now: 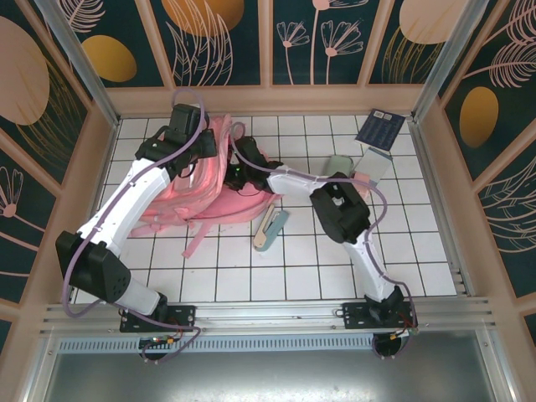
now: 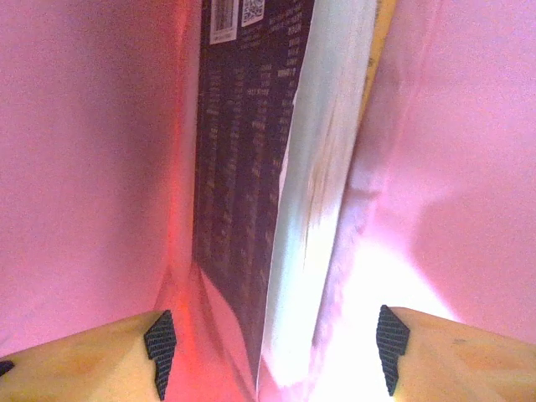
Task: Pack the student bag
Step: Place the book in the student bag, then close the student bag at the top-left of the table.
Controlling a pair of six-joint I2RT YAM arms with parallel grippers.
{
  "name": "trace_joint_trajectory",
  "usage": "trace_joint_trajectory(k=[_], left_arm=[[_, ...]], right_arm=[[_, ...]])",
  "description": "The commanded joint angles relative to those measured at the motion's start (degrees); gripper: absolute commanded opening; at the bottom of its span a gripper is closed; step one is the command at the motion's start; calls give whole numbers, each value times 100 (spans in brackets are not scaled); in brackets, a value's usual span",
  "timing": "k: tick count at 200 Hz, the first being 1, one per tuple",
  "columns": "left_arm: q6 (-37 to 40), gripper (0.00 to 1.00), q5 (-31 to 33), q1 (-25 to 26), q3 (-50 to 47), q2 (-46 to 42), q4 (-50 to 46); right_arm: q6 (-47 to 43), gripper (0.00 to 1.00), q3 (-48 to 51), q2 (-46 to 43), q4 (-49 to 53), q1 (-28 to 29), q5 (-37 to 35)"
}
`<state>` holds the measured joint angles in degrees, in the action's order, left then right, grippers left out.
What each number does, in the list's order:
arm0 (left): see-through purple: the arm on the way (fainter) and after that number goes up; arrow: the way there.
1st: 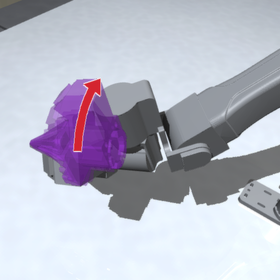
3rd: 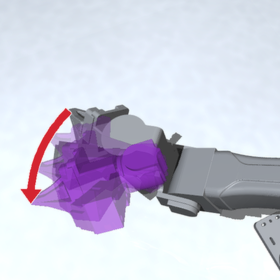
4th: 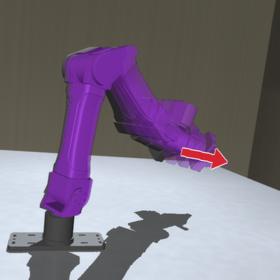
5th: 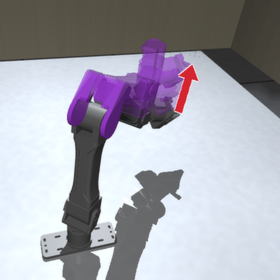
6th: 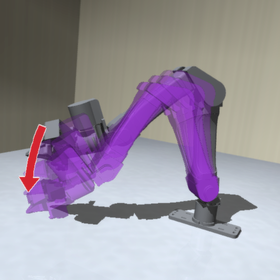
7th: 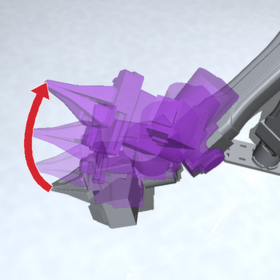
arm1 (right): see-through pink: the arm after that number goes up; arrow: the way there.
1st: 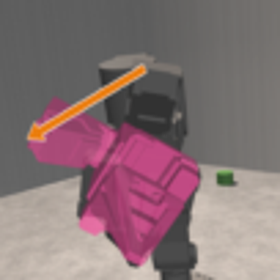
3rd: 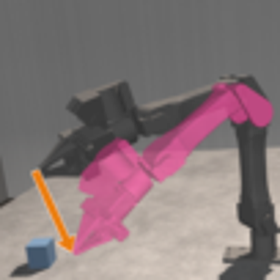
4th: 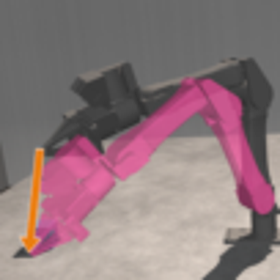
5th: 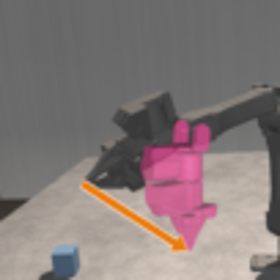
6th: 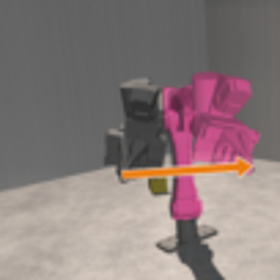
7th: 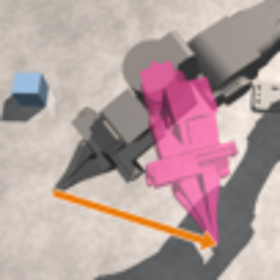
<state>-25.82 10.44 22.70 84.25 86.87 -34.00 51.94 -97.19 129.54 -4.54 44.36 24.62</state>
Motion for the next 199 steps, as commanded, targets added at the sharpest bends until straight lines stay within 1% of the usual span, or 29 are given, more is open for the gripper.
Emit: trace_joint_trajectory(k=[1,31,53,70,77,81,106,148,156,173,188,199], left_arm=[[-116,0,118,7,-141,-276,470],[-107,0,80,7,-506,-254,569],[-132,0,-25,7,-857,-197,704],[-160,0,-212,7,-1118,-141,855],[-183,0,-271,4,-1204,-101,913],[-194,0,-310,6,-1249,-77,941],[-230,0,-525,6,-1401,65,1085],[-230,0,-793,7,-1460,214,1183],[-238,2,-853,7,-1471,226,1209],[-256,10,-932,6,-1490,234,1270],[-265,22,-997,7,-1469,260,1324],[-267,24,-1021,7,-1426,295,1326]], right_arm=[[-481,67,645,-782,161,-222,-224],[-710,67,1845,-1728,39,-639,-436],[-977,67,2328,-2321,200,-958,-684],[-1137,67,2542,-2690,370,-1247,-949],[-1166,67,2631,-2803,393,-1267,-1026],[-1190,67,2677,-2866,399,-1487,-1058],[-1247,68,2799,-3074,482,-2133,-1269],[-1318,70,2712,-3073,544,-3205,-1783],[-1310,70,2642,-3005,594,-3391,-1873],[-1288,70,2453,-2808,702,-3785,-2022],[-1266,70,2255,-2593,813,-4086,-2204],[-1271,71,2073,-2403,922,-4289,-2311]])
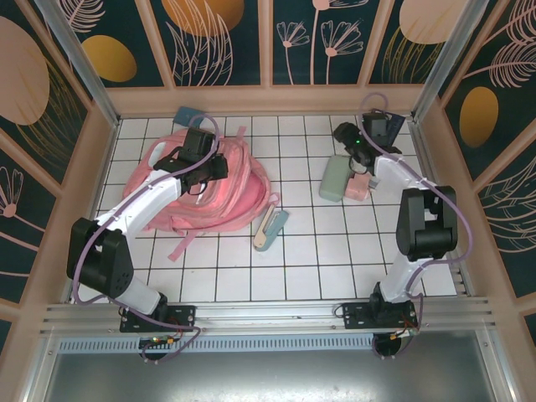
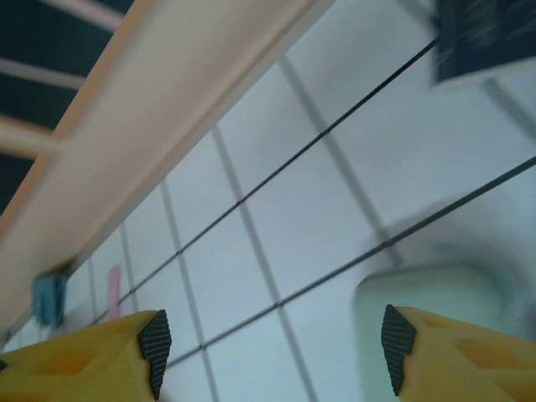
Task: Pack the student bag
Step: Close the student bag at the top-left of the table, then move the book to the top-center of the table.
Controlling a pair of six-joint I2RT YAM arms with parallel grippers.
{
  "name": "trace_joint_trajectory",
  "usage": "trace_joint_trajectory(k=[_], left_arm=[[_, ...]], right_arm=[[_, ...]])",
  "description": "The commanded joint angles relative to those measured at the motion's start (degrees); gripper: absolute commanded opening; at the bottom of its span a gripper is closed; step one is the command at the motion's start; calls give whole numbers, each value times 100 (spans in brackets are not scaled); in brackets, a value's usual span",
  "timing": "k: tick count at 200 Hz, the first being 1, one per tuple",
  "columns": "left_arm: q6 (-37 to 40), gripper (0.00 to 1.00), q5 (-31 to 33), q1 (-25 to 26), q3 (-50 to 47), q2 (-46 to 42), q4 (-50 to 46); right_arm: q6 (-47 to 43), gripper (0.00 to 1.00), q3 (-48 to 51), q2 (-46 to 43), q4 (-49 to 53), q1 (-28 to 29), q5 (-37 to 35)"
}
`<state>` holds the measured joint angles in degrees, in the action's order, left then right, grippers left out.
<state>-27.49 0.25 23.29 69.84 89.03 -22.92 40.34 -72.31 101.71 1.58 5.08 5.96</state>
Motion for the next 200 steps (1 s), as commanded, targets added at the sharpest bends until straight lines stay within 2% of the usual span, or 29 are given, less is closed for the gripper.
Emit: trace_joint_trajectory(k=[1,17,28,44,54,102,122,129,144,155,174,200], left_arm=[[-105,24,-5,-52,22,83,217],[-138,29,-87,-52,100,115,200],[-166,43,-145,-52,162,114,195],[-239,58,-165,-52,225,74,200],[-265,61,-199,-52,259,50,200],[-515,91,-435,-52,274,-47,303],[-571,94,-502,-52,255,-85,323],[-584,94,-511,-52,244,-94,323],[-599,95,-534,-52,249,-120,299],[-616,95,-540,-52,217,-143,294],[-651,95,-565,-52,141,-202,312],[-662,95,-539,-52,57,-272,297]], right_arm=[[-108,71,-437,404,322,-386,-449],[-126,71,-804,760,565,-638,-543],[-140,71,-1115,1040,782,-784,-526],[-234,71,-1493,1393,958,-942,-562],[-309,70,-1743,1609,1023,-1023,-515],[-468,65,-3064,2641,1452,-1364,-227],[-425,60,-3590,3053,1501,-1450,-26],[-377,54,-3762,3209,1518,-1479,27],[-227,46,-4105,3494,1531,-1526,150],[-117,34,-4443,3774,1574,-1567,283],[27,22,-5019,4241,1815,-1602,381],[213,21,-5566,4691,2152,-1624,666]])
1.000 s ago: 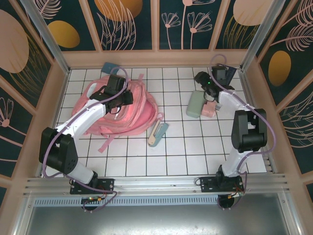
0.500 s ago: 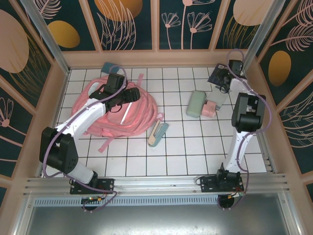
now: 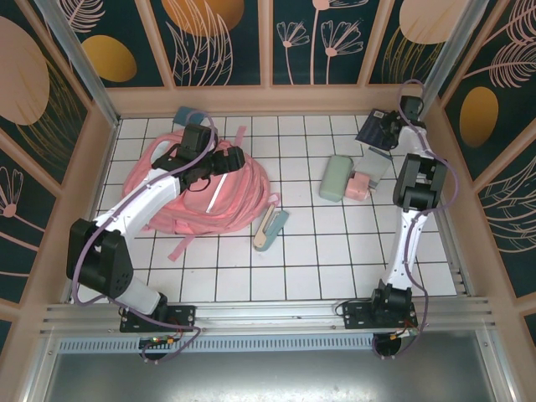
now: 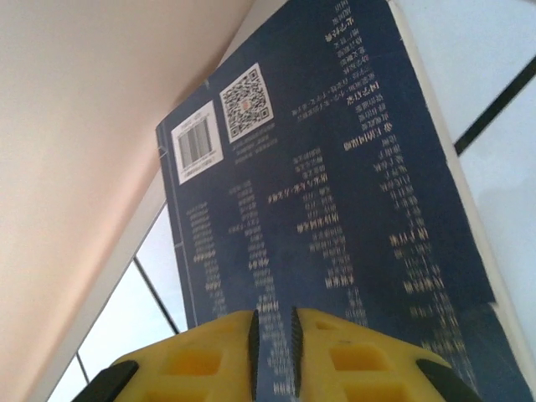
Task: Pack the student bag
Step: Move the book to the top-center of the table.
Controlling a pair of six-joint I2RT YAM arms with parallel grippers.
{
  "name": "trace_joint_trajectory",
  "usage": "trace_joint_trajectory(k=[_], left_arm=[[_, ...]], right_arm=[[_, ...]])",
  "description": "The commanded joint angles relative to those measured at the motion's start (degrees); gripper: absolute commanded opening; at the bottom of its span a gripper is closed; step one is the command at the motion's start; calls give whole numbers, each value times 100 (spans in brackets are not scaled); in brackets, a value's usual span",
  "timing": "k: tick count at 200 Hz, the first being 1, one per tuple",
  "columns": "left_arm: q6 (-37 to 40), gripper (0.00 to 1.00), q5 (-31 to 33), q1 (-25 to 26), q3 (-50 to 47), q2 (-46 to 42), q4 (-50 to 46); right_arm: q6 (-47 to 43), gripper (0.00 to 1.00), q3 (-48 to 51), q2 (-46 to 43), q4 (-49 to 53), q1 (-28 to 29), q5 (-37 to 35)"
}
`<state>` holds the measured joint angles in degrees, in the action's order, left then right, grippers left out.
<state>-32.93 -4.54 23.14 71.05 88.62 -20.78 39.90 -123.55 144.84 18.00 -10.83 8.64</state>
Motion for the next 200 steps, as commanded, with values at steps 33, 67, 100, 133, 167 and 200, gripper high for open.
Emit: trace_joint_trajectory(k=[33,67,100,133,167,200], left_arm=[[-109,95,-49,-37,-83,-231,82],[-118,95,-100,-37,-81,-178,133],[-170,95,-200,-37,-95,-135,199],[-218,95,-252,-37,-139,-173,245],[-308,95,-263,-37,-279,-266,349],[-478,95,-292,-42,-468,-323,501]], right_arm=[[326,21,-467,622,811,28,988],[14,21,-251,546,1313,345,1248],[-188,21,332,226,1367,771,1428],[-333,21,892,-113,1309,1277,1528],[-225,21,1429,-397,1073,1884,1767],[94,21,1789,-543,758,2470,1980]])
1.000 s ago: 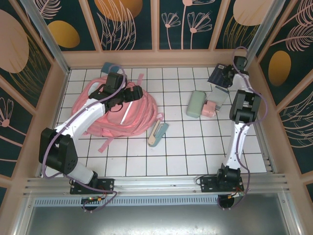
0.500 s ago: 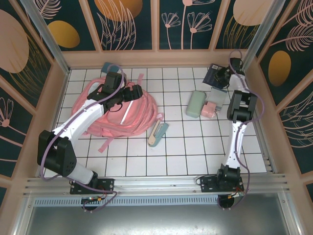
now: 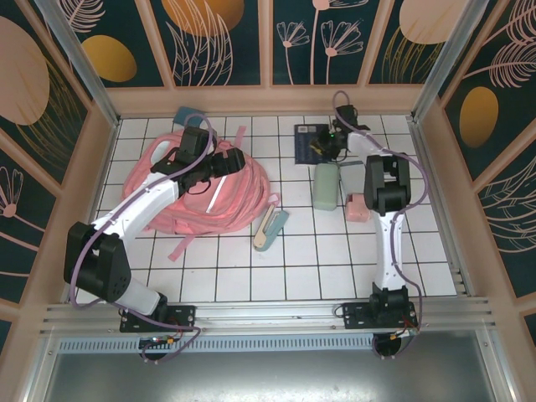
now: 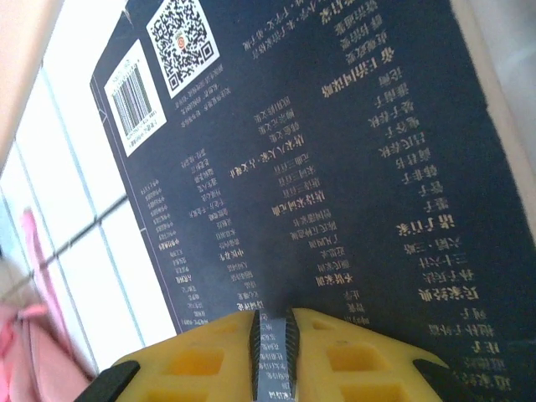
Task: Pack the student bag
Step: Move the book to the top-center of the table, then pick up the book from the top-center of the table.
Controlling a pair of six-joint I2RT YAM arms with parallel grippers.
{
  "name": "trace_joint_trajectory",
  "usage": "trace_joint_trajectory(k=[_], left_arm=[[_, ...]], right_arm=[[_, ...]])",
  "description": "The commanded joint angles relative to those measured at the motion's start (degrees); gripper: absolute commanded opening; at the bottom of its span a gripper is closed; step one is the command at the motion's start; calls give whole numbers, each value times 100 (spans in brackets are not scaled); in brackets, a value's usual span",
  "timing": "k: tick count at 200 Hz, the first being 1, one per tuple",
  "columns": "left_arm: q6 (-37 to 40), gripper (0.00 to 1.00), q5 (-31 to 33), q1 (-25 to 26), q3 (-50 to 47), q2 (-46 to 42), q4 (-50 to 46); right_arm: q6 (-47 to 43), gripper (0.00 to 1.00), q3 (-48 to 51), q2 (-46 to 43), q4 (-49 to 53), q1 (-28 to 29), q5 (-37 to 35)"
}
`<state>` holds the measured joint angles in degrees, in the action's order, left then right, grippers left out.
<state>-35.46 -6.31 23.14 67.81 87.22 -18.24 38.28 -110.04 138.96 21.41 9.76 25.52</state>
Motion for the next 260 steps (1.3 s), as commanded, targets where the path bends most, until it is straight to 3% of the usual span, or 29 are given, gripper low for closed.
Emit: trace_joint_trajectory(k=[1,54,81,118,159,184,260], left_arm=[[-233,95,-116,-39,-149,-186,254],[-820,87,-199,-33,-287,83,853],[-1221,77,-352,4,-143,463,1285],[-1414,66,-360,248,560,1300,1591],[-1648,48,-422,490,1780,2617,1592],[-1832,47,-403,507,2546,3395,1487],[-1622,51,446,499,4652,5129,-108]], right_arm=[[266,21,443,40,408,425,299],[668,22,822,-348,-104,946,337],[273,32,752,-751,-61,930,80],[-433,42,829,-1228,101,740,-355],[-820,45,1250,-1424,-83,496,-501],[-1053,47,1172,-1334,-26,491,-680],[-1286,48,931,-832,257,527,-1187]])
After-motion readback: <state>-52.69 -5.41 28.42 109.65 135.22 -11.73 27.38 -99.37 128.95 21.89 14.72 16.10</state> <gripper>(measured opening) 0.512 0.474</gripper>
